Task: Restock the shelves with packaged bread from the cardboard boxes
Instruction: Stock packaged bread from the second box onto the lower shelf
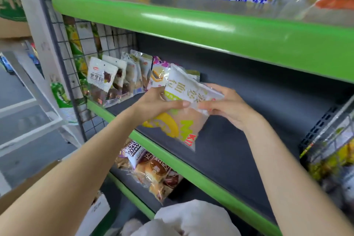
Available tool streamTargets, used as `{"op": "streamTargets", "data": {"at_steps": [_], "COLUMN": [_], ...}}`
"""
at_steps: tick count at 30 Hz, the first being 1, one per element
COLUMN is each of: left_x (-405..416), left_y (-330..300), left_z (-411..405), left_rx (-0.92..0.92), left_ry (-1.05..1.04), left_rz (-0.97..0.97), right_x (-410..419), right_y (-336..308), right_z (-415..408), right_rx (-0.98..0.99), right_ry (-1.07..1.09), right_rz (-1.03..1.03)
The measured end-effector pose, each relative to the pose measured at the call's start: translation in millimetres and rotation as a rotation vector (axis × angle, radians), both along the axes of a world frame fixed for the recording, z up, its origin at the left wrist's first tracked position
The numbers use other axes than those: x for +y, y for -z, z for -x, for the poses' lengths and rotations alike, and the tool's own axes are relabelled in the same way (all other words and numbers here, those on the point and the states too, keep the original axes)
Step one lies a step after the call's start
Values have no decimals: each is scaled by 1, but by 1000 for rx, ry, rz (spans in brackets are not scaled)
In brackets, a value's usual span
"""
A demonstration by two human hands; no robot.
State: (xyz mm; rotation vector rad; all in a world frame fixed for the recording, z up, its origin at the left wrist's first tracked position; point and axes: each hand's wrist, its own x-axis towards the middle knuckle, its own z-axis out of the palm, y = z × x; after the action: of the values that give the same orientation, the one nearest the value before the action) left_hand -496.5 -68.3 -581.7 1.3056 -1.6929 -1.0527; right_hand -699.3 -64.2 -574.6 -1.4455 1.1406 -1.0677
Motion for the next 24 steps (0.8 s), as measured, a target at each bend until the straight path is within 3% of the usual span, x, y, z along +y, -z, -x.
{"op": "streamTargets", "data": {"at_steps": [2,3,5,8,11,13,15,19,24], "left_x": [-3,-5,-10,-17,-19,-26,-35,-54,-81], "left_y": [3,6,13,20,24,28,28,20,16], "left_z": [6,12,25,39,41,37,33,32,45], "left_rx": [240,346,451,410,190,-148,-435,-733,-936], "left_ry": [-101,-152,-198,-123,-57,-192,-313,-223,-33], "left_rz": [-20,-49,-127,-213,-145,63,240,416,380], "right_x": [-6,-8,-5,-6,-11,-12,-16,-38,-59], "right_y": [4,6,8,6,-8,-18,-24,-16,7], "right_z": [-3,-6,-14,-16,0,10,15,9,6], "right_rx": [-421,-453,-215,132,434,780,1003,1176,1381], "right_ry": [178,232,157,106,404,564,651,609,464], "right_rz": [-51,-73,-105,-13,76,53,19,20,-62]}}
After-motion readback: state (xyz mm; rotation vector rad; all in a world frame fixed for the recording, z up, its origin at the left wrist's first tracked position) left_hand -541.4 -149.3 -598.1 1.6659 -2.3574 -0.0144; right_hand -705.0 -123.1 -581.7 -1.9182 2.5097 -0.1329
